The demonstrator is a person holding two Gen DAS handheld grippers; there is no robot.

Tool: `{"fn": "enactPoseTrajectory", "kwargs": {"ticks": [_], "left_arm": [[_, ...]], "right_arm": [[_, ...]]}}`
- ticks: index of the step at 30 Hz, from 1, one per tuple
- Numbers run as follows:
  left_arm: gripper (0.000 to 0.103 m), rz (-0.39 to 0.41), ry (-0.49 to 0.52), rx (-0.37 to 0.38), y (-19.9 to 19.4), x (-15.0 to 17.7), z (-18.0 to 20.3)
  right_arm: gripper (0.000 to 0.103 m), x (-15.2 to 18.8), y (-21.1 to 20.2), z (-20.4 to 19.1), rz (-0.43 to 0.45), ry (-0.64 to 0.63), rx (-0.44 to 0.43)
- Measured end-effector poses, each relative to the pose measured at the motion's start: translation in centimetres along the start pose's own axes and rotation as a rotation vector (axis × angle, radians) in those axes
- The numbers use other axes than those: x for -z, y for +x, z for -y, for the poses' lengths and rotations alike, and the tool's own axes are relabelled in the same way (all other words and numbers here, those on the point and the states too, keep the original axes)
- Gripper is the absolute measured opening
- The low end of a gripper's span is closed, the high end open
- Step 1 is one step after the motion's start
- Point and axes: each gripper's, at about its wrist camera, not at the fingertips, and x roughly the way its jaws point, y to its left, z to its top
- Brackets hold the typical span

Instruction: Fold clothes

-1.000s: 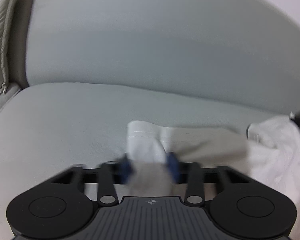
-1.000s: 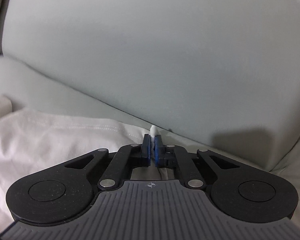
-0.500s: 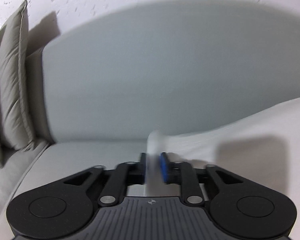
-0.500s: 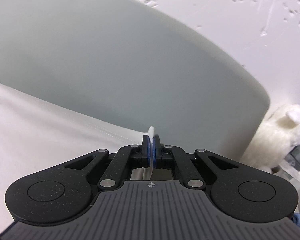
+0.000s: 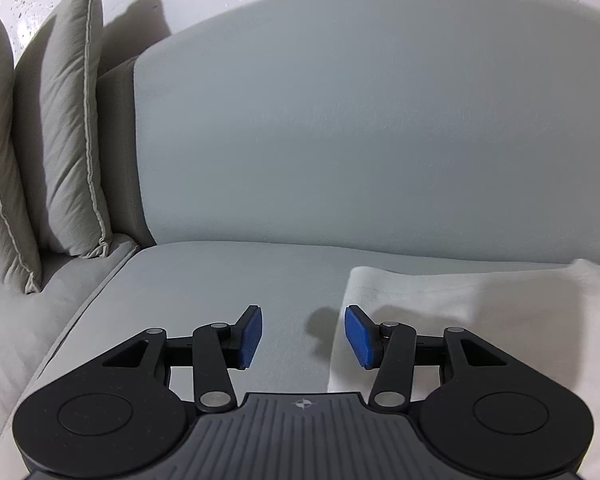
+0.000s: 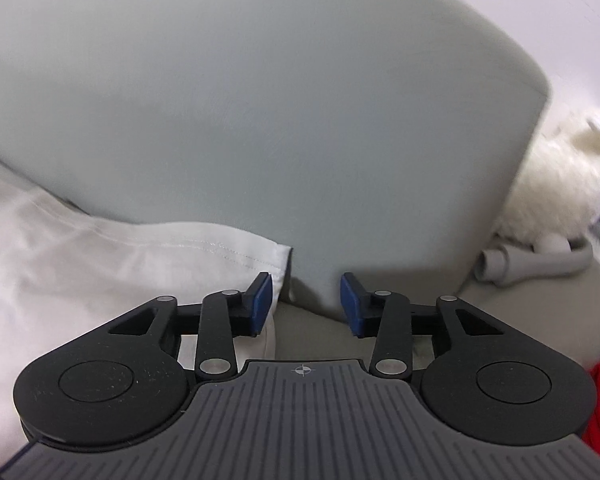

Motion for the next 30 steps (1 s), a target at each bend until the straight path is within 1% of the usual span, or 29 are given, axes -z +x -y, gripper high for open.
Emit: {"fn": "enactPoseTrajectory", "kwargs": {"ticks": [1,4,5,6,7,9,11,12,14,17,21,24,27,30], "left_arm": [[0.051,-0.014,0.0,0.017,-0.9,0.1,-0.1],[0.051,-0.077,0.01,0.094,-3.9,1.4,-0.2],[0.051,-0.106,0.017,0.141,-5.4,2.2,0.0],[0.051,-0.131,0.023,0.179,-6.6,3.0,0.2],[0.051,-0.149,0.027,0.2,-7.6,3.7,0.3],[0.051,-0.192,0.037,0.243,-10.9,5.6,1.3],[0.051,-0.222,0.057,0.287,-13.8,7.6,2.3],[0.051,-0.234,0.07,0.305,-15.1,8.6,2.9],[0.051,-0.267,0.098,0.333,-17.6,10.6,4.0],[0.053,-0.308,0.113,0.376,-20.0,13.5,4.7],[0.053,-0.347,0.104,0.405,-22.6,17.1,5.9],[0.053,-0.34,0.118,0.419,-24.5,19.2,7.0],[0.053,-0.337,0.14,0.425,-25.4,20.8,8.4],[0.053,-0.356,0.198,0.437,-26.2,22.0,10.1]], "right_arm": [[0.047,0.3,-1.0,0.5,-0.01,0.03,-0.018],[0.047,1.6,-3.9,0.9,-0.039,0.077,-0.05],[0.047,2.2,-5.1,0.8,-0.053,0.092,-0.058],[0.047,4.1,-7.5,1.2,-0.073,0.095,-0.065],[0.047,6.0,-9.6,1.7,-0.093,0.101,-0.069],[0.047,7.9,-11.1,1.2,-0.151,0.112,-0.084],[0.047,12.0,-14.0,0.9,-0.212,0.126,-0.117],[0.047,12.7,-14.5,0.6,-0.223,0.126,-0.126],[0.047,15.0,-20.0,1.0,-0.257,0.116,-0.155],[0.047,17.7,-23.0,0.1,-0.288,0.109,-0.179],[0.047,21.2,-27.0,-0.5,-0.315,0.119,-0.192],[0.048,23.1,-29.3,-0.1,-0.338,0.144,-0.208],[0.049,24.8,-31.1,0.0,-0.352,0.166,-0.228],[0.049,26.0,-31.0,0.0,-0.377,0.19,-0.243]]}}
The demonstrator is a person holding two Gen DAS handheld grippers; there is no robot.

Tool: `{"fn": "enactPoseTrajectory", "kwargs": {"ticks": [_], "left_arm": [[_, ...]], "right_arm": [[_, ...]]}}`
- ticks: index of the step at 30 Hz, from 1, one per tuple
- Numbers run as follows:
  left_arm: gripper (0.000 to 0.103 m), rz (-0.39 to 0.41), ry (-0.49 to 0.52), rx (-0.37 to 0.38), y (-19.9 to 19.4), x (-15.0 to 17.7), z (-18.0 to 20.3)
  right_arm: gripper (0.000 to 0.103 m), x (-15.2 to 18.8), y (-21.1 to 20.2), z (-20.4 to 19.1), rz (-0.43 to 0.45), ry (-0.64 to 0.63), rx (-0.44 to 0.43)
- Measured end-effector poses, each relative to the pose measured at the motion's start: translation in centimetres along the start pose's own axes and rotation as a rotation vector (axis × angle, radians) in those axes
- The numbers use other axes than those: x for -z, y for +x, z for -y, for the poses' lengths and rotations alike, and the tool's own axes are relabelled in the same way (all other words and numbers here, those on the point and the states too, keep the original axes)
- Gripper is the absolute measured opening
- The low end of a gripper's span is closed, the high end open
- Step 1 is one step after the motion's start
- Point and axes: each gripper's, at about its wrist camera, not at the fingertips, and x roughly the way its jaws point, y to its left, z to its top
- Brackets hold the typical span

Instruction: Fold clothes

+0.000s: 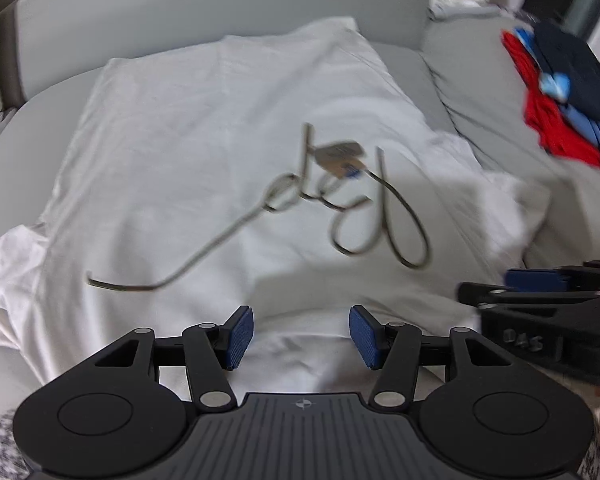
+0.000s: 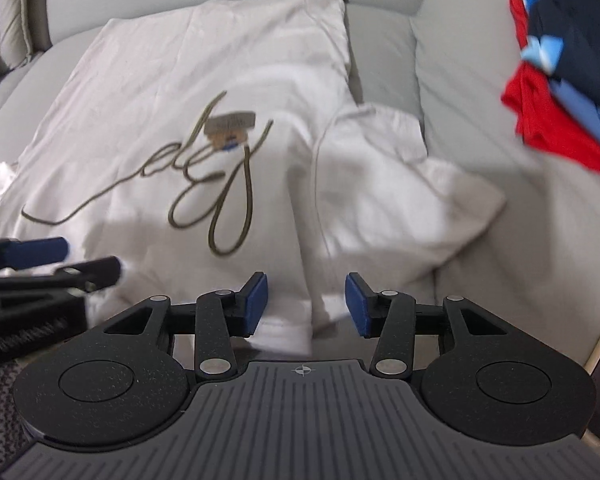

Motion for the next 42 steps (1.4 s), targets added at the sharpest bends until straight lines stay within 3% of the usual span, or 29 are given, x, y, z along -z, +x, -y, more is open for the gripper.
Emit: {"fn": "enactPoseTrajectory", "kwargs": {"ticks": [4,6,9,12,16,19,22,28,32,33,35,42], "left_arm": [[0.052,-0.032,0.048,-0.012,0.0,0.2,1.3],[0.052,0.016,0.04,-0.002,-0.9,0.0,1.6],[0.052,0.106,0.007,0.031,-1.9,-0.7,1.9],[0.052,0.131,0.009,0.045,-1.4,-1.6,3.0],[0.047,0.088,0.057,0.06,0.8,-2.1,4.6],[0.047,-0.013,0.127,0.062,3.5,-1.5,5.7],[0.047,0.001,0.135,0.064,3.3,-1.5,5.7],[0.047,0.024,0.045,0.114,2.7,-2.6,4.3],[0.047,0.046,0.054,0.103,2.4,-3.1,4.3],[0.047,0.045,0.059,0.095,2.7,-3.3,4.4],[0.047,0.035,0.062,0.084,2.8,-3.4,4.3],[0.047,0.035,0.087,0.047,2.7,-3.3,3.6]], "right_arm": [[0.05,1.0,-0.1,0.6,-0.052,-0.035,-0.016],[0.05,1.2,-0.8,1.0,-0.057,-0.044,-0.026],[0.049,1.4,-3.0,3.0,0.045,-0.004,-0.028],[0.045,1.5,-4.0,5.5,0.136,0.055,-0.008],[0.032,1.3,-3.0,10.3,0.191,0.243,0.012],[0.032,1.3,-1.7,12.6,0.188,0.345,0.003],[0.032,1.4,-0.2,14.3,0.167,0.437,-0.045],[0.033,1.2,2.2,16.1,0.168,0.567,-0.109],[0.031,0.5,4.1,16.3,0.156,0.586,-0.111],[0.029,0.3,4.2,16.4,0.154,0.592,-0.112],[0.008,-0.1,4.9,16.2,0.15,0.597,-0.098],[0.0,-0.4,1.9,14.8,0.223,0.486,0.009]]}}
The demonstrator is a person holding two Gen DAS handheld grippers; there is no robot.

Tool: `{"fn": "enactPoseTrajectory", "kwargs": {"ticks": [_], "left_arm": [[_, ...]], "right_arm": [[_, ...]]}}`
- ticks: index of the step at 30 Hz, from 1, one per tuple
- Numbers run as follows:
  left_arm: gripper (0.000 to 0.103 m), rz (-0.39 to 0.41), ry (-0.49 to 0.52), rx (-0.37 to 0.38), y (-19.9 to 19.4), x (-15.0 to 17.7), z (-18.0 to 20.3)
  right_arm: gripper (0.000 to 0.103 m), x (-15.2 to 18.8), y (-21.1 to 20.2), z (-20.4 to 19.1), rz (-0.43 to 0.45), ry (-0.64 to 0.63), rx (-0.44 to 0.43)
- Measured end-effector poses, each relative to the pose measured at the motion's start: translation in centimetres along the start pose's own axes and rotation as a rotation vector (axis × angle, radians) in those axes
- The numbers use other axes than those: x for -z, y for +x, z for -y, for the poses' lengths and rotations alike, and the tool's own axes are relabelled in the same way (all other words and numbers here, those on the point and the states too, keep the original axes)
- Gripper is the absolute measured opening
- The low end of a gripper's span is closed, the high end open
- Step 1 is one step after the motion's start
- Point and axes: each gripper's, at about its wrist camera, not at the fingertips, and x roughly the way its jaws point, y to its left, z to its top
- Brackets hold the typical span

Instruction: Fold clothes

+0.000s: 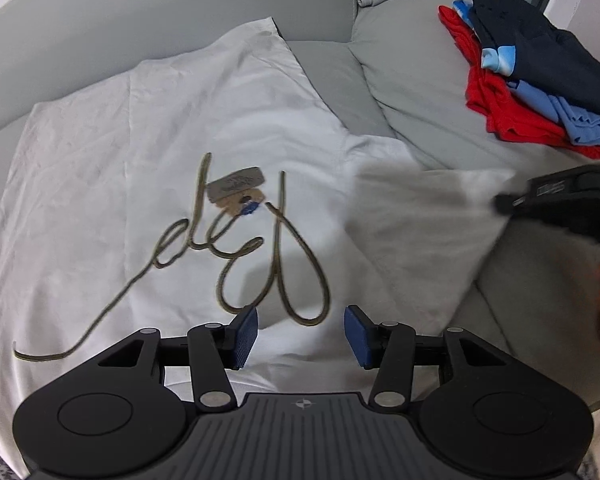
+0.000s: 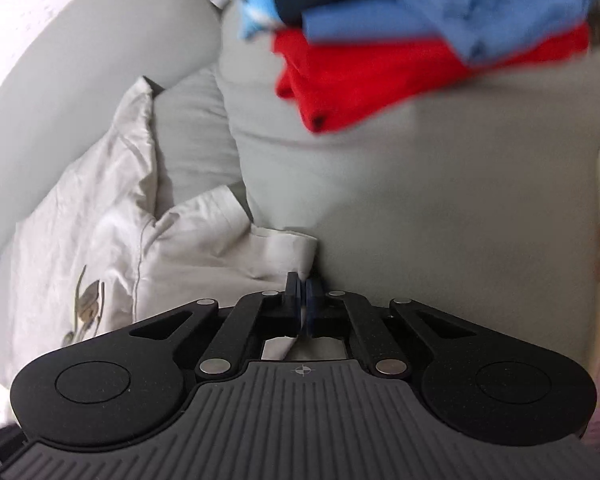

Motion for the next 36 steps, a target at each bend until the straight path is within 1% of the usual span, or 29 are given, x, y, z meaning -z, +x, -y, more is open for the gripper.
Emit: {"fn": "enactPoseTrajectory", "kwargs": {"ticks": [2,4,6,8,9,10,11,13,16,18,19,20,21,23,26,27,29,30,32,34,36], "left_arm": [[0.048,-0.001,0.003,-0.002,-0.2,0.2,0.0],[0.049,-0.011,0.012,0.004,-0.2,0.5,-0.2],[0.053,-0.042,0.043,0.007,0.4,0.9,0.4],[0.057,-0.046,0.074,-0.009,0.7,1.2,0.9],[0.063,-0.048,0.089,-0.018,0.9,1.3,1.1],[0.063,-0.05,0.099,-0.023,1.0,1.4,1.2],[0.063,-0.053,0.095,-0.02,0.9,1.4,1.1],[0.063,-0.052,0.097,-0.015,0.5,1.4,0.6],[0.064,-0.046,0.111,-0.031,-0.5,1.6,0.0],[0.065,-0.052,0.125,-0.044,-1.1,1.8,-0.2],[0.066,-0.053,0.134,-0.052,-1.6,2.0,-0.5],[0.066,-0.054,0.14,-0.058,-1.8,2.1,-0.6],[0.066,-0.052,0.142,-0.065,-2.0,2.1,-0.6],[0.066,-0.047,0.138,-0.088,-3.2,2.7,-2.1],[0.066,-0.043,0.09,-0.12,-4.4,3.6,-4.7],[0.065,-0.039,0.059,-0.132,-4.8,4.0,-5.6],[0.061,-0.03,-0.02,-0.143,-5.4,4.8,-7.6],[0.059,-0.025,-0.061,-0.146,-5.7,5.3,-8.6],[0.058,-0.001,-0.127,-0.134,-6.2,6.1,-9.9],[0.058,0.026,-0.135,-0.137,-6.3,6.7,-10.3],[0.057,0.046,-0.12,-0.178,-6.2,7.3,-10.4]], "right_arm": [[0.0,-0.2,-2.4,-0.4,0.066,-0.048,0.043],[0.0,-0.3,-3.9,-0.8,0.108,-0.083,0.074],[0.0,-0.2,-4.7,-1.3,0.124,-0.137,0.121],[0.0,0.1,-4.1,-1.9,0.123,-0.227,0.196],[0.0,-0.2,-3.9,-1.9,0.116,-0.253,0.224],[0.0,-0.2,-2.9,-1.9,0.101,-0.296,0.287],[0.0,-0.5,-2.1,-1.5,0.079,-0.306,0.331],[0.0,-1.1,-1.7,-0.2,0.03,-0.27,0.334],[0.001,-1.9,-2.3,-0.5,0.021,-0.28,0.308],[0.007,-2.1,-2.9,-0.8,0.005,-0.267,0.258],[0.012,-2.0,-3.4,-1.3,-0.001,-0.272,0.232],[0.014,-1.8,-4.0,-1.8,-0.006,-0.278,0.205],[0.014,-1.7,-4.2,-2.3,-0.009,-0.288,0.191],[0.015,-0.7,-4.8,-3.7,-0.021,-0.335,0.147],[0.017,1.7,-6.0,-7.5,-0.059,-0.446,0.024],[0.018,2.2,-6.2,-8.4,-0.069,-0.472,-0.005],[0.018,4.6,-6.6,-11.6,-0.103,-0.55,-0.105],[0.018,5.1,-6.5,-12.3,-0.114,-0.562,-0.125],[0.018,7.3,-6.6,-14.8,-0.162,-0.595,-0.198],[0.018,9.0,-6.2,-16.7,-0.18,-0.626,-0.197],[0.018,10.4,-5.4,-18.1,-0.206,-0.645,-0.182]]}}
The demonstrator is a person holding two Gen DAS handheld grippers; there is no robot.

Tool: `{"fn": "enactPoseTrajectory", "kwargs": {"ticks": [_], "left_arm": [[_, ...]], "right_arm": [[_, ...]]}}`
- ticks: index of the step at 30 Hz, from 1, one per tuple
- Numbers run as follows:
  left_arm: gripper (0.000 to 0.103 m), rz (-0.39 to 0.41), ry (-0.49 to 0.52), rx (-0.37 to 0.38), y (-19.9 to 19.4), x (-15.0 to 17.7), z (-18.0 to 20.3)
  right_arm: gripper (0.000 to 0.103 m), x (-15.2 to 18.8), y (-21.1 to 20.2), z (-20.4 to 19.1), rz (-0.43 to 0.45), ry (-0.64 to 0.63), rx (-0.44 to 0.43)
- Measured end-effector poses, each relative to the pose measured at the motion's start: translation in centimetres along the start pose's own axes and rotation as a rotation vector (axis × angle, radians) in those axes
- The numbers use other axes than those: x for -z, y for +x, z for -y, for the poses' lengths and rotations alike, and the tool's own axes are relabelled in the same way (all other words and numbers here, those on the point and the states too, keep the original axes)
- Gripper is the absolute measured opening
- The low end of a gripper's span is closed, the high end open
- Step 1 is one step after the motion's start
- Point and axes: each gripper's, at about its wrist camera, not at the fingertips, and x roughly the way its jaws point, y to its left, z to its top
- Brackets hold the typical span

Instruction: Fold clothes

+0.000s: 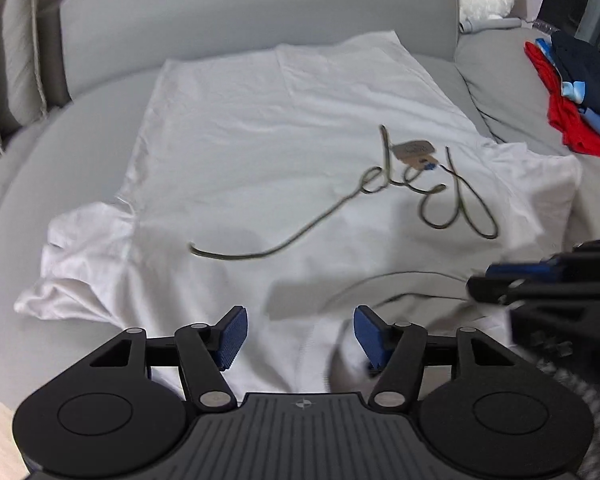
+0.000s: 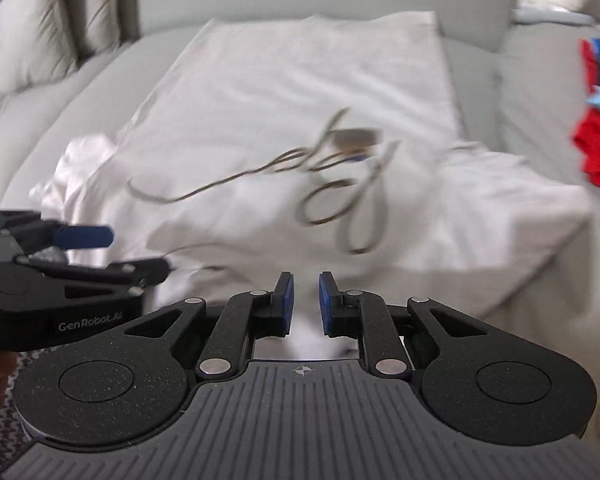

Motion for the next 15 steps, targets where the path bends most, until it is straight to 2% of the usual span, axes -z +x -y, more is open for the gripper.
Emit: {"fn": "enactPoseTrajectory", "kwargs": {"ticks": [2,4,7,15], "left_arm": [[0.052,-0.045,0.0,0.024,0.7,0.6,-0.1],[0.051,-0.094,0.001,0.07,1.2,1.5,-0.4],[0.051,-0.087,0.025,0.084,0.9,2.0,0.0],[0.051,-0.113,0.007,0.134,-0.5,2.8,-1.5]], "right_arm": [[0.019,0.2,1.9,-0.8,-0.057,0.002,0.025],[0.019,0.6,2.1,-1.2,-0.058,-0.011,0.043],[0.017,0.7,1.7,-1.1,-0.095,-0.005,0.063],[0.016,2.6,0.5,-0.9,-0.105,0.004,0.094]]}}
